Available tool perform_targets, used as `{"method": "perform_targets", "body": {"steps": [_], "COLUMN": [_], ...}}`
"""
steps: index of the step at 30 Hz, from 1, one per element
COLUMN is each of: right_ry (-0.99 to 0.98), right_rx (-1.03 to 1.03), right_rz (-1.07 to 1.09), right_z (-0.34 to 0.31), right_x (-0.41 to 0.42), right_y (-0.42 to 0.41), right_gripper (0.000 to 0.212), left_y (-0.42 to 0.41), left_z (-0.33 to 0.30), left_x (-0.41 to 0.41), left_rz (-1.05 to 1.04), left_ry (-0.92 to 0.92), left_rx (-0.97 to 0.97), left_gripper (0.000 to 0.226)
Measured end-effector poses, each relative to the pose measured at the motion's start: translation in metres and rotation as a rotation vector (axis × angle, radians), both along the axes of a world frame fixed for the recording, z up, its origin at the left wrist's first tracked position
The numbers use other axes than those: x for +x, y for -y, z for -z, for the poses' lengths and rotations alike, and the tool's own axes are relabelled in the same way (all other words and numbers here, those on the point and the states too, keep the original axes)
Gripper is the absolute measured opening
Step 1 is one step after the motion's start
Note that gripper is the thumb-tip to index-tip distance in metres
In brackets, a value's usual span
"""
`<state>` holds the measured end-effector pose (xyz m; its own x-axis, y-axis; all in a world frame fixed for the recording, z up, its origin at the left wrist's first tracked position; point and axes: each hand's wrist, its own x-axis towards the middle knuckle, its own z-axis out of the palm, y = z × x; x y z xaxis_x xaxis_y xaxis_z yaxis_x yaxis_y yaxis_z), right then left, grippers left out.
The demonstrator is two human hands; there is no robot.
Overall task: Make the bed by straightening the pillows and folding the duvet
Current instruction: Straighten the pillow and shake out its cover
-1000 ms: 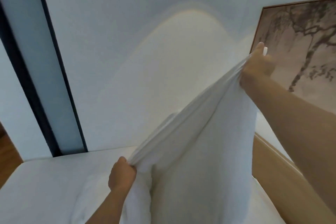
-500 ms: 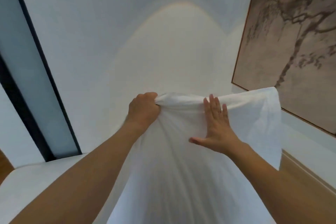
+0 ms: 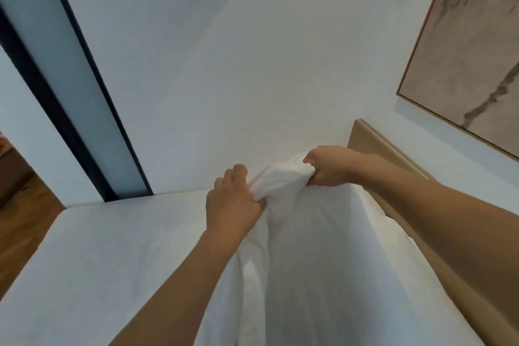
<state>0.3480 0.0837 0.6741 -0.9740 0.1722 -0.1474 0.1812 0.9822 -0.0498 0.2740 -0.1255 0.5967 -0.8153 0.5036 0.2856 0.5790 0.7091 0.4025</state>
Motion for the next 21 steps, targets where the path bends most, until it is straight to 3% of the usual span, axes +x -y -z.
{"method": "perform_targets", "body": {"steps": [3,8,10,15,17,19,21], "right_ry": [-0.066,-0.183,-0.212,-0.313,-0.333,-0.320,-0.288], "right_rx": [0.119,0.163,0.164,0.161,0.180,0.213,0.276], "right_rz": [-0.023,-0.001,0.045,0.149,0.151,0.169,0.207], "right_z": [0.012,0.014,0.002,-0.033,-0.047,-0.060,-0.069], "right_x": [-0.015,-0.030,-0.027,-0.018,-0.013,-0.002,0.014], "right_y": [0.014,0.030,0.031,0.041,0.047,0.047,0.040], "right_gripper": [0.023,0.014,0.020,0.024,0.026,0.023,0.012], "left_y": [0.014,0.002,-0.007,-0.056,-0.072,-0.069,-0.046], "left_z": [0.069,0.131,0.139,0.110,0.097,0.093,0.091], "left_x": [0.021,0.064,0.068,0.095,0.096,0.077,0.044], "left_rz": [-0.140,-0.365,-0.478,-0.419,-0.465,-0.503,-0.447], "left_ry": [0.407,0.980,1.106,1.128,1.072,0.935,0.802], "left_rx": [-0.122,0.116,0.214,0.293,0.356,0.489,0.636], "left_gripper": [0.097,0.126,0.132,0.147,0.139,0.109,0.063]}}
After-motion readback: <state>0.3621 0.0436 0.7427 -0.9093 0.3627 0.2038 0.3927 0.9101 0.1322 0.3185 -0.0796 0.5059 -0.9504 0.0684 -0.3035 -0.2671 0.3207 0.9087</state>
